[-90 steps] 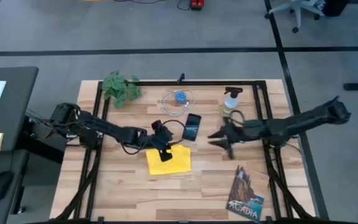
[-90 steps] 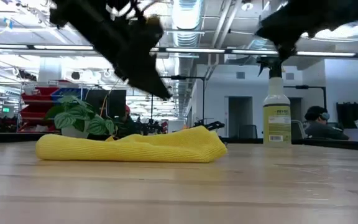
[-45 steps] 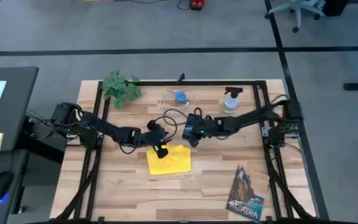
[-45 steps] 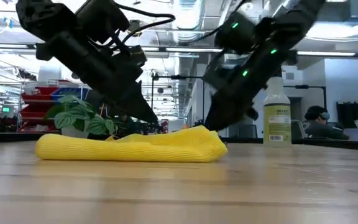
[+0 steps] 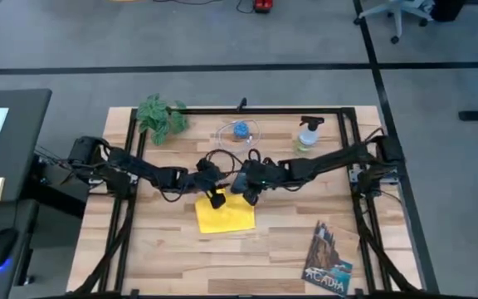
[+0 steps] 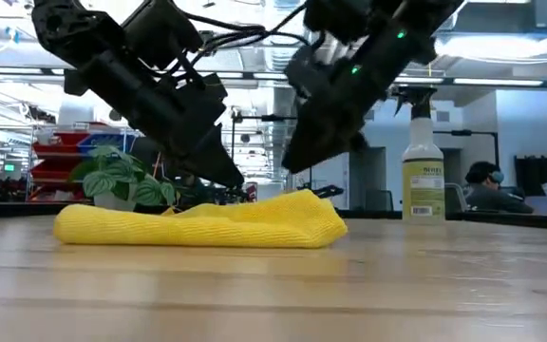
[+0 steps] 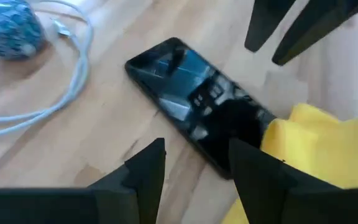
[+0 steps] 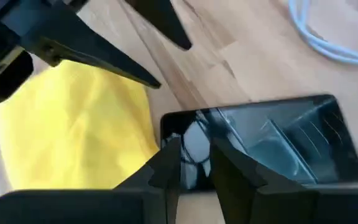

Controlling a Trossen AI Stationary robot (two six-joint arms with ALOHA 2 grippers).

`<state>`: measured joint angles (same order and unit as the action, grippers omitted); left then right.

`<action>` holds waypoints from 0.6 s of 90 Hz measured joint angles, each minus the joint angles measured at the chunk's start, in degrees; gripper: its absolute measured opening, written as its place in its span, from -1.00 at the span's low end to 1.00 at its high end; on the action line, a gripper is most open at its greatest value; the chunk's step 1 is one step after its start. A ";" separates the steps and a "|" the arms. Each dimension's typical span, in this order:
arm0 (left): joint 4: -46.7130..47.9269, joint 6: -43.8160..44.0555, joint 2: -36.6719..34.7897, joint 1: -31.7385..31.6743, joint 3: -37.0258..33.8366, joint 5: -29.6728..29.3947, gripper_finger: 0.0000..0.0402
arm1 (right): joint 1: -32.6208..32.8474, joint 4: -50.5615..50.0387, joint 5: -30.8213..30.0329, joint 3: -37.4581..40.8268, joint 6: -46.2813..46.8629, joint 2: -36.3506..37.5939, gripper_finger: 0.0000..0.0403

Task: Apply microfiber cloth
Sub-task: Spray the cellphone with the cleaning bottle

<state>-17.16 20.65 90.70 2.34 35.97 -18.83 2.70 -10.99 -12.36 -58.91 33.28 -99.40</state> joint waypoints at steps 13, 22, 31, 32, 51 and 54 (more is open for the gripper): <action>-1.82 0.43 0.28 -4.37 0.02 5.98 -0.23 | -1.45 2.90 1.82 7.63 5.44 2.21 -0.47; -1.81 0.43 0.29 -7.31 0.02 7.97 -0.23 | -3.28 12.44 6.31 13.60 9.88 2.46 -0.26; -2.23 0.43 0.31 -10.21 0.02 11.84 -0.23 | -5.00 21.96 8.94 17.63 16.15 2.50 -0.03; -2.31 0.43 0.32 -10.50 0.02 12.44 -0.23 | -5.16 22.42 9.14 17.85 16.80 2.53 -0.01; -4.89 1.87 3.79 -14.42 0.33 19.52 -0.23 | -6.69 24.79 9.48 18.91 23.95 2.58 0.17; -4.87 2.53 4.82 -14.91 0.29 20.63 -0.23 | -6.87 25.04 9.50 18.91 24.77 2.58 0.17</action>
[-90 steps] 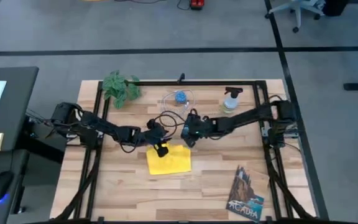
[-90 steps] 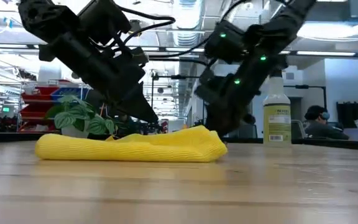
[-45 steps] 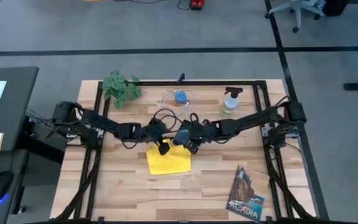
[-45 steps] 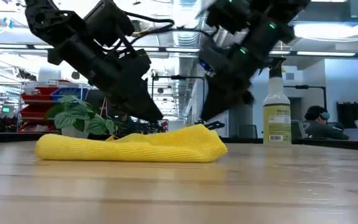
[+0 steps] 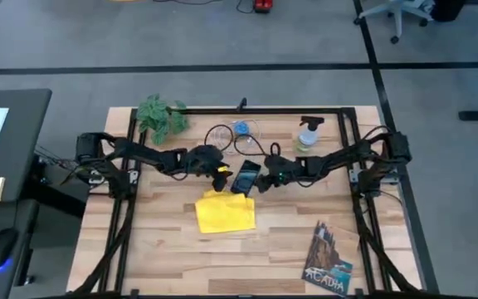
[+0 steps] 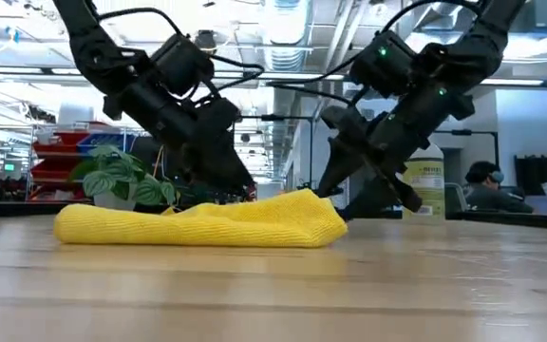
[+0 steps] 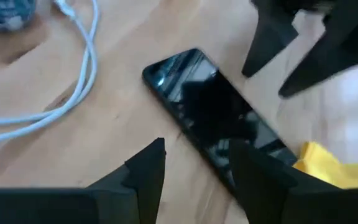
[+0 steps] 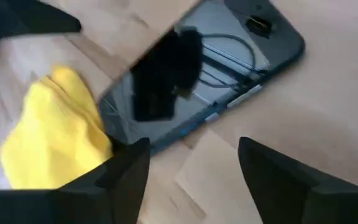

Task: Apply microfiber cloth
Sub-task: Spray the cellphone with the cleaning bottle

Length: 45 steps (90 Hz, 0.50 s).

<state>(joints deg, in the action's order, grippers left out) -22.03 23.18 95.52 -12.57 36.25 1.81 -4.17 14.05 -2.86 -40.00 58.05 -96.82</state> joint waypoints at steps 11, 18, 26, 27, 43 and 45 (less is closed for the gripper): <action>-5.56 1.52 5.90 -0.71 -0.05 3.44 -0.23 | -0.64 0.11 0.04 0.10 2.71 0.00 0.14; -11.15 2.62 9.38 -0.73 -0.01 5.34 -0.23 | -0.93 1.18 -0.03 -0.12 4.13 -1.14 0.12; -16.87 2.74 12.56 -0.68 0.16 6.33 -0.23 | -0.85 2.85 -0.05 -0.21 6.31 -3.67 0.10; -17.63 2.76 12.95 -0.68 0.20 6.44 -0.23 | -0.82 3.02 0.03 -0.38 6.57 -4.15 0.10; -21.04 3.37 16.70 -0.48 1.31 7.99 -0.23 | -0.65 10.21 1.23 -2.80 9.44 -10.65 0.09; -21.01 3.28 17.16 -0.41 1.61 8.09 -0.23 | -0.66 11.22 1.23 -3.13 9.40 -11.10 0.08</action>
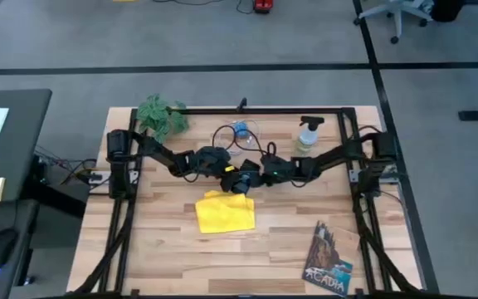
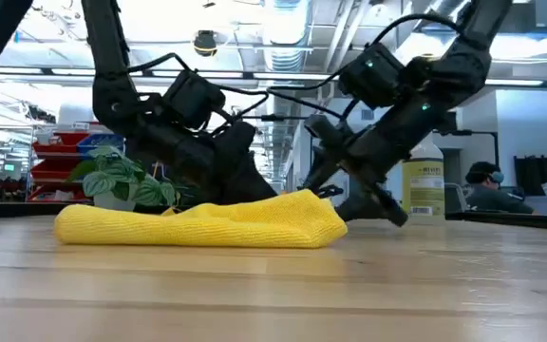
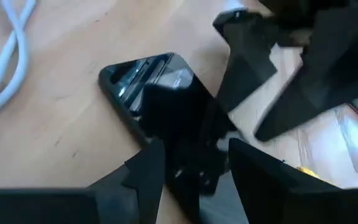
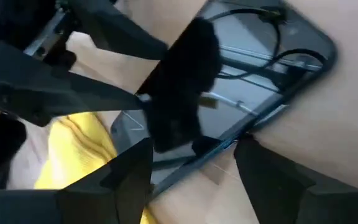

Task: Apply microfiber cloth
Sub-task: Spray the cellphone with the cleaning bottle

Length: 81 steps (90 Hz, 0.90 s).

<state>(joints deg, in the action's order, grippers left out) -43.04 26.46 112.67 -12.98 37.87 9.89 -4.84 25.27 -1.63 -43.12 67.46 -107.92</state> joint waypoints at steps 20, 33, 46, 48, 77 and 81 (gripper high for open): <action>-0.02 -1.62 1.95 0.45 1.29 0.23 -0.23 | 0.02 1.59 0.99 -3.38 -2.25 -1.95 0.08; 0.36 -1.00 -0.22 0.61 0.99 0.59 -0.23 | 0.02 -1.67 1.16 -3.44 -3.89 -0.09 0.08; 8.29 -2.39 -8.86 2.17 0.43 1.88 -0.24 | 0.74 -10.55 -0.05 -3.37 -7.17 4.70 0.08; 9.69 -3.07 -10.48 2.29 0.47 1.84 -0.25 | 0.68 -11.74 -0.24 -3.38 -7.69 5.57 0.08; 36.67 -7.93 -21.06 2.81 -0.51 -5.01 -0.39 | -1.32 -16.32 3.63 -3.42 -9.00 5.48 0.08; 35.63 -7.36 -19.92 2.84 -1.27 -3.78 -0.39 | -1.03 -14.05 3.86 -3.42 -8.63 3.94 0.07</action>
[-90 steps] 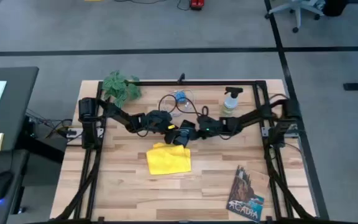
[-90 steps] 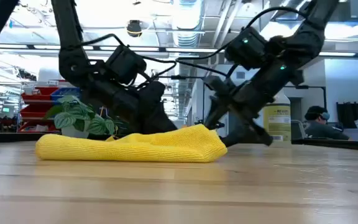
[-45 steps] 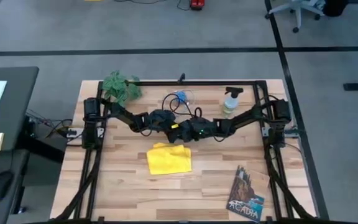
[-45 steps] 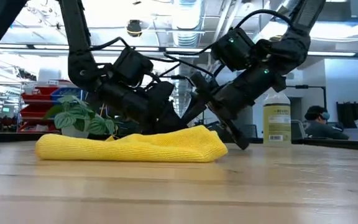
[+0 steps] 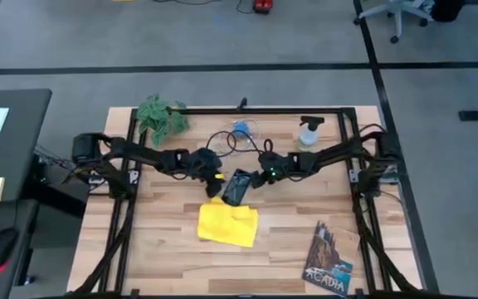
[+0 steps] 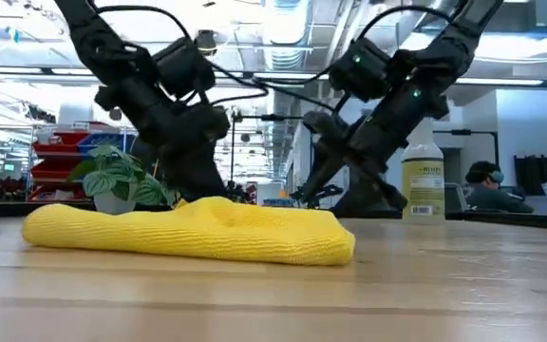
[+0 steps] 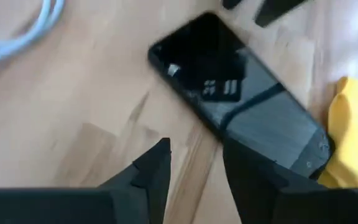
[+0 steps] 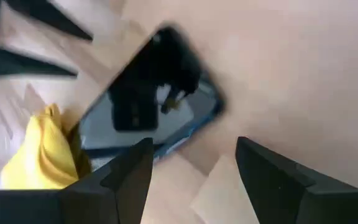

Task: Apply microfiber cloth
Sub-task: Spray the cellphone with the cleaning bottle

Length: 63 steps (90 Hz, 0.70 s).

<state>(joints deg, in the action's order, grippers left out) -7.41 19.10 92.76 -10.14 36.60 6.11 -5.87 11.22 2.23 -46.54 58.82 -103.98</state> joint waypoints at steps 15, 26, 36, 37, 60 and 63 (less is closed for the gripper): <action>-9.89 2.67 6.48 0.53 -1.28 1.67 -0.42 | 0.52 11.96 1.46 -0.10 3.39 -6.31 0.00; -17.49 4.52 11.37 0.39 -1.26 5.20 -0.45 | 0.50 15.56 1.68 -0.69 4.38 -8.50 -0.06; -19.52 5.55 12.85 0.16 -1.42 5.70 -0.48 | 0.46 14.71 1.87 -1.17 3.73 -8.49 -0.08; -19.57 5.56 12.90 0.10 -1.42 5.72 -0.49 | 0.47 14.68 1.91 -1.19 3.68 -8.49 -0.08; -19.85 5.42 12.56 -0.69 -1.42 5.31 -0.52 | 0.48 12.54 2.10 -1.22 0.29 -4.88 -0.07; -19.96 5.23 12.60 -0.69 -1.34 5.01 -0.52 | 0.50 11.32 1.40 -1.22 -0.29 -4.02 -0.07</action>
<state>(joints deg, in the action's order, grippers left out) -27.37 24.33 105.35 -10.83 35.25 11.12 -5.37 22.54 3.63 -47.77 58.54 -108.00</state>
